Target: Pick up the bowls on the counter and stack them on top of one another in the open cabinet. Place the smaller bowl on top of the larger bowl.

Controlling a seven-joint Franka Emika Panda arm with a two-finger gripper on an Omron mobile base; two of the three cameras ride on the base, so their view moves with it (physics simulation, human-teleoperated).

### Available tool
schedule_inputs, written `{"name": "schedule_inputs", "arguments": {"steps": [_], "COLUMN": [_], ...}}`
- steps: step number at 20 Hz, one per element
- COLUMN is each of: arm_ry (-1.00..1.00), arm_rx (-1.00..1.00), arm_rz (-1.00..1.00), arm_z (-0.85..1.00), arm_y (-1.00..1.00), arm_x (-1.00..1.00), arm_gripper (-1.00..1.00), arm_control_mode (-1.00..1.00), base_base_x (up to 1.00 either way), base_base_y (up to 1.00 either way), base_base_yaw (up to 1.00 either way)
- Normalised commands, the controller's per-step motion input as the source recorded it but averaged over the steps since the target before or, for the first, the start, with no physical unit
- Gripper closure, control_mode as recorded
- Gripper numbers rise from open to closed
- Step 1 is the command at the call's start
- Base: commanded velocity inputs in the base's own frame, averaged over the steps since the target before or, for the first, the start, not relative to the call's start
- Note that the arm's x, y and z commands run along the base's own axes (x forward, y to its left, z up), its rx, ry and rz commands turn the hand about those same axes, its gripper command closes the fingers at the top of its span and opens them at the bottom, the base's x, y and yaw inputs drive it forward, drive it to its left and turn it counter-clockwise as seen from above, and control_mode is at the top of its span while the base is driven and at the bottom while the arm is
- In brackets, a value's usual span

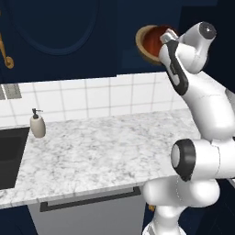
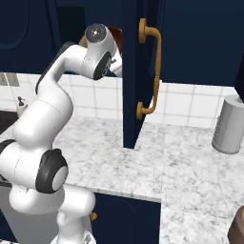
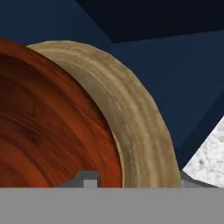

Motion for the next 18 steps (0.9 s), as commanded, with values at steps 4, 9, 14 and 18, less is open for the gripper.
{"name": "schedule_inputs", "arguments": {"steps": [4, 9, 14, 18], "arm_ry": [0.08, 0.08, 0.01, -0.04], "arm_rx": [0.00, 0.00, 0.00, 0.00], "arm_rz": [0.00, 0.00, -0.01, 0.00], "arm_z": [-0.02, -0.30, -0.14, -0.01], "arm_y": [-0.04, 0.00, 0.00, 0.00], "arm_x": [0.97, 1.00, 0.86, -0.07], "arm_gripper": [1.00, 1.00, -1.00, -1.00], "arm_control_mode": [-1.00, -1.00, -1.00, -1.00], "base_base_x": [0.00, 0.00, 0.00, 0.00], "base_base_y": [0.00, 0.00, 0.00, 0.00], "base_base_yaw": [0.00, 0.00, 0.00, 0.00]}}
